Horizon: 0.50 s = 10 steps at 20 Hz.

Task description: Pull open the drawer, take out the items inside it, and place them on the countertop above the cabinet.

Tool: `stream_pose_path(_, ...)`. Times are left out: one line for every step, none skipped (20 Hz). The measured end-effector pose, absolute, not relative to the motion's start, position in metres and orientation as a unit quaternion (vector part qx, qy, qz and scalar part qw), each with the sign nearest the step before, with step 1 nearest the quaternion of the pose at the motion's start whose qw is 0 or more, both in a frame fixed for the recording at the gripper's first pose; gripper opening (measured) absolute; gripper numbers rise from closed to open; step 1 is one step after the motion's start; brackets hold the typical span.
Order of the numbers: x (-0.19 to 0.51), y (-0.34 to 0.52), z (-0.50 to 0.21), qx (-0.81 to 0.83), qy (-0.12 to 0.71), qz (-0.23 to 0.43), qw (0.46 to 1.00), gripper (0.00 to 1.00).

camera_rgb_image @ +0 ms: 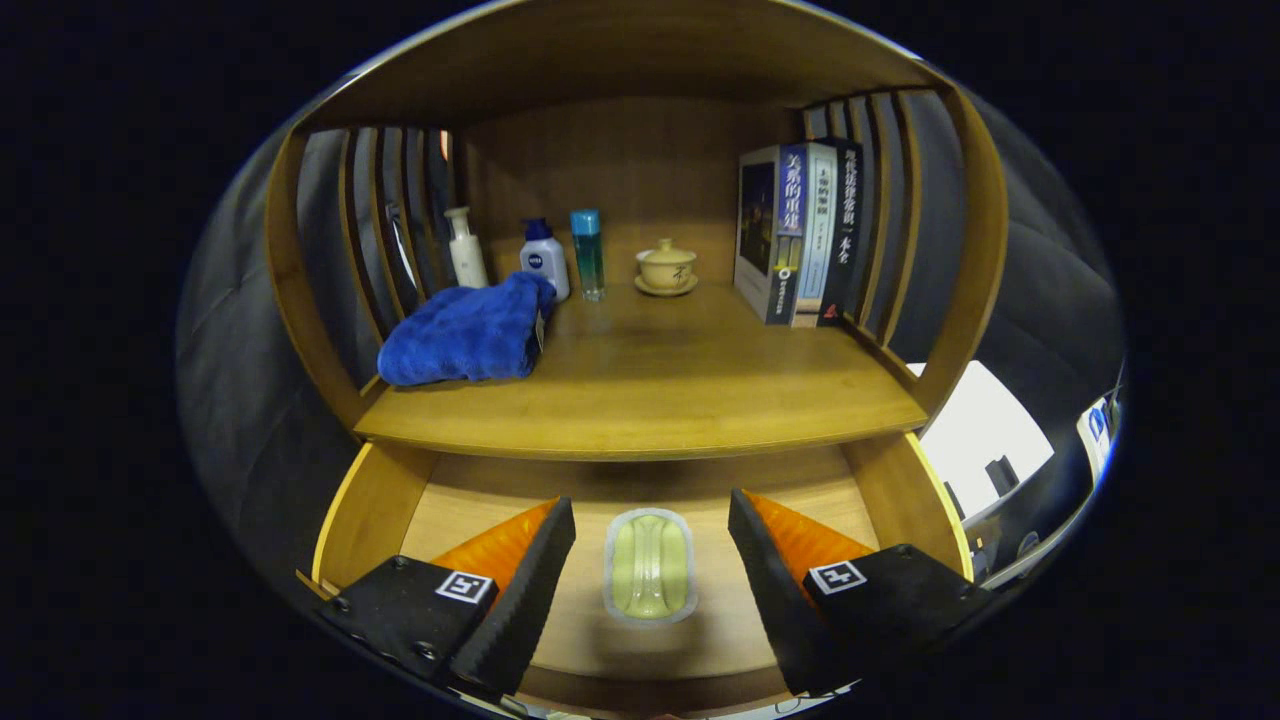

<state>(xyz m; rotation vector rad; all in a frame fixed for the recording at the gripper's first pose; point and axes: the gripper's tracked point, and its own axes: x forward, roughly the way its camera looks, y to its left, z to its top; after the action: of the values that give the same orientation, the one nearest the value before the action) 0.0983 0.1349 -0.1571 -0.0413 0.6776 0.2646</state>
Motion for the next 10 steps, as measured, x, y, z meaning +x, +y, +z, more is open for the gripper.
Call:
stream_pose_path(0.102, 0.135, -0.163, -0.029, 0.345, 0.129, 0.929, 0.99)
stream_pose_path(0.105, 0.134, -0.169, -0.040, 0.357, 0.128, 0.925, 0.99)
stream_pose_path(0.108, 0.133, -0.177, -0.048, 0.369, 0.125, 0.920, 0.99)
stream_pose_path(0.109, 0.133, -0.185, -0.052, 0.383, 0.125, 0.914, 0.99)
stream_pose_path(0.111, 0.132, -0.194, -0.054, 0.398, 0.124, 0.907, 0.99)
stream_pose_path(0.111, 0.133, -0.202, -0.055, 0.413, 0.124, 0.900, 0.99)
stream_pose_path(0.110, 0.132, -0.207, -0.055, 0.427, 0.123, 0.894, 0.99)
stream_pose_path(0.109, 0.131, -0.212, -0.056, 0.439, 0.122, 0.889, 0.99)
stream_pose_path(0.110, 0.131, -0.218, -0.056, 0.449, 0.122, 0.883, 0.99)
stream_pose_path(0.109, 0.132, -0.222, -0.056, 0.460, 0.122, 0.878, 0.98)
